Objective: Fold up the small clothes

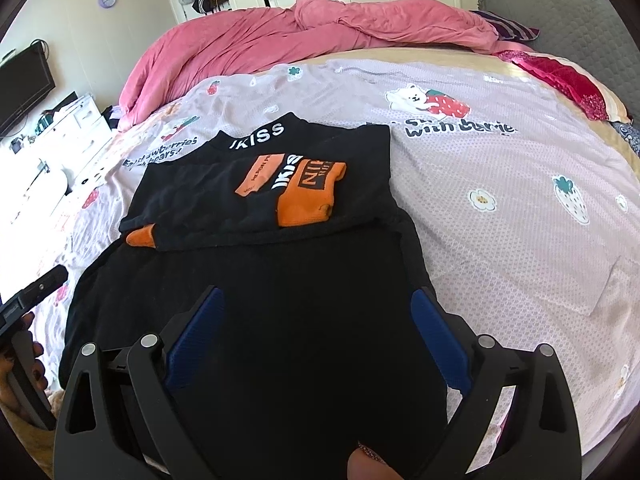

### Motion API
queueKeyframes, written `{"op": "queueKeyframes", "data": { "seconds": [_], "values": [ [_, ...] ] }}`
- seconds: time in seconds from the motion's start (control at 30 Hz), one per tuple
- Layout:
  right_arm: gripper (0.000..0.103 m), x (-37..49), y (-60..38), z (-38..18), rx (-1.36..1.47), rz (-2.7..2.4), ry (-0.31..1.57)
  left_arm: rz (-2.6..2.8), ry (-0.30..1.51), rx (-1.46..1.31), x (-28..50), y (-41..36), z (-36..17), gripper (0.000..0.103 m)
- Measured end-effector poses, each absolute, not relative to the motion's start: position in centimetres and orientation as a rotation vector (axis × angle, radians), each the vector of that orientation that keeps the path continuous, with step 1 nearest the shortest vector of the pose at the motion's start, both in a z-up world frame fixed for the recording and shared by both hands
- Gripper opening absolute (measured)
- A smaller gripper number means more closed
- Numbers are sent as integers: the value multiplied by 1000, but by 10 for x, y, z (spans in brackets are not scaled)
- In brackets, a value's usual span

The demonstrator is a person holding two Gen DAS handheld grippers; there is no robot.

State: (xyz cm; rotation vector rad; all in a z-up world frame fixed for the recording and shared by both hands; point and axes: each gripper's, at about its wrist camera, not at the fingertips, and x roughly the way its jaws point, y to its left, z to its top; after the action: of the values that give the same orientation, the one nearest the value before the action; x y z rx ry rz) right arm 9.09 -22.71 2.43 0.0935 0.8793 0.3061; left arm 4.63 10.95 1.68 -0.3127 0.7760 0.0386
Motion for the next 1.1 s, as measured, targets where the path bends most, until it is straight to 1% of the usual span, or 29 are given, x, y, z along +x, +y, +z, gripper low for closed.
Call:
{"op": "queueKeyframes", "data": {
  "seconds": [0.37,0.7,0.9,1.1],
  "values": [
    [94,76,-229,17,94,324,898,104,854,-268,15,129,3,94],
    [94,58,-233,5,48,322,954,139,925,-194,4,125,-13,94],
    [94,48,-246,0,43,290,978,137,968,-194,3,124,-26,94],
    [94,39,-253,-9,21,269,1021,112,972,-244,-2,130,-28,94]
  ]
}}
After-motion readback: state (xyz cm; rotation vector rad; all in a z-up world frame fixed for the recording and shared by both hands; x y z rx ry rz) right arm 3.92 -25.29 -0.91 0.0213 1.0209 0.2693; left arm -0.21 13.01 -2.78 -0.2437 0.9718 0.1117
